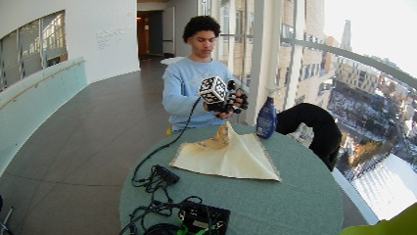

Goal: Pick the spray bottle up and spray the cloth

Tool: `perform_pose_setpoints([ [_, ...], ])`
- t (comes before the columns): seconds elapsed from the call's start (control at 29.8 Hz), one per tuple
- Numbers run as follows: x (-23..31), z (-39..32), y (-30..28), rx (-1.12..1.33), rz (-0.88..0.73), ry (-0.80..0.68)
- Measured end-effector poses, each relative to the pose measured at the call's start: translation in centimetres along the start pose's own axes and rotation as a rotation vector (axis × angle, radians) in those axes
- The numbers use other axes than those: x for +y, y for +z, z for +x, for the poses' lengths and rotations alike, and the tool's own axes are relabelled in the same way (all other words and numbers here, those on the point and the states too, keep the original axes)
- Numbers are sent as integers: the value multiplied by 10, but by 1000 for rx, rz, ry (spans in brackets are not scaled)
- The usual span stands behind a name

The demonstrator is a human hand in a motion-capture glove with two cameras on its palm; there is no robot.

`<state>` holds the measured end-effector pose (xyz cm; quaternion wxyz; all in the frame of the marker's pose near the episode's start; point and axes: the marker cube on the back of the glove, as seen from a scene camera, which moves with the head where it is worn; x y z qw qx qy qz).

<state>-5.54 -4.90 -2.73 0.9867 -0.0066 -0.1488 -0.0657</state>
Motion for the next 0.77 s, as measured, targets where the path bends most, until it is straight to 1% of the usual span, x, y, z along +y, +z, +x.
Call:
perform_pose_setpoints([
  [0.17,67,38,-28,137,-9,64],
  [0.3,104,64,-41,173,-5,109],
  [0.54,138,90,-52,131,0,170],
  [0.77,148,99,-53,80,18,206],
])
